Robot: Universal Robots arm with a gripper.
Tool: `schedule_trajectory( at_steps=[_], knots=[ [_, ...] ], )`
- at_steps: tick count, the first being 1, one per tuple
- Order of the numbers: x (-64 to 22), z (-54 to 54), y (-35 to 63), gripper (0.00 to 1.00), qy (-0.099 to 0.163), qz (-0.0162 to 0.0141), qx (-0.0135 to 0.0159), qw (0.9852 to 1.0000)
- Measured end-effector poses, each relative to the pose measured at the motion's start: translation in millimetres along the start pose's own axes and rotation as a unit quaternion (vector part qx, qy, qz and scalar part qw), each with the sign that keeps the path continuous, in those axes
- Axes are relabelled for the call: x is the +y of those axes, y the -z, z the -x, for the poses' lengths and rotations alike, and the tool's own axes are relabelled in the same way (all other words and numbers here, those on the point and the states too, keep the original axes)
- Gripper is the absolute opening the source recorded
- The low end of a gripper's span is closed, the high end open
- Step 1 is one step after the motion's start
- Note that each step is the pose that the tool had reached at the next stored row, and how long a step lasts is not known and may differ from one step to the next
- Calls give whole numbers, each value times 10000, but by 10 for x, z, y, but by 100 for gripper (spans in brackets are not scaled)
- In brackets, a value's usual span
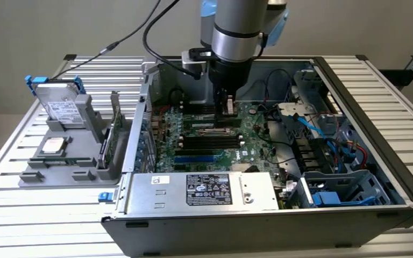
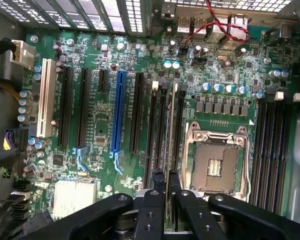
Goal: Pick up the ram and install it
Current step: 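Insert the ram into the slot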
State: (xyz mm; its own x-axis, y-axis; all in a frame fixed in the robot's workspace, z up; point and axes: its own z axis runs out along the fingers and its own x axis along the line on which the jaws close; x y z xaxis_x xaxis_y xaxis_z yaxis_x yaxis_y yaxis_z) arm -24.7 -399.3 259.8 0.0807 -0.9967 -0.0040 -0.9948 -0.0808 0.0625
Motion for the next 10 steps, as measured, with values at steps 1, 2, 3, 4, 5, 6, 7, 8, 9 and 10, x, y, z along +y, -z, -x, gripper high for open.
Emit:
schedule_trajectory(
  at_steps=[1,2,3,4,5,6,7,8,9,10],
  knots=[
    [12,1,-12,14,17,1,6,10000],
    [25,2,-27,14,24,1,12,10000],
    [34,3,-40,14,27,2,18,10000],
    [39,3,-55,14,27,2,23,10000],
    [41,3,-69,14,28,2,26,10000],
    [41,3,-85,14,28,2,27,10000],
    [41,0,-102,14,29,2,27,10000],
    [41,-4,-115,14,28,2,28,10000],
    [41,-10,-125,14,28,2,28,10000],
    [42,-16,-136,14,28,1,28,10000]
  ],
)
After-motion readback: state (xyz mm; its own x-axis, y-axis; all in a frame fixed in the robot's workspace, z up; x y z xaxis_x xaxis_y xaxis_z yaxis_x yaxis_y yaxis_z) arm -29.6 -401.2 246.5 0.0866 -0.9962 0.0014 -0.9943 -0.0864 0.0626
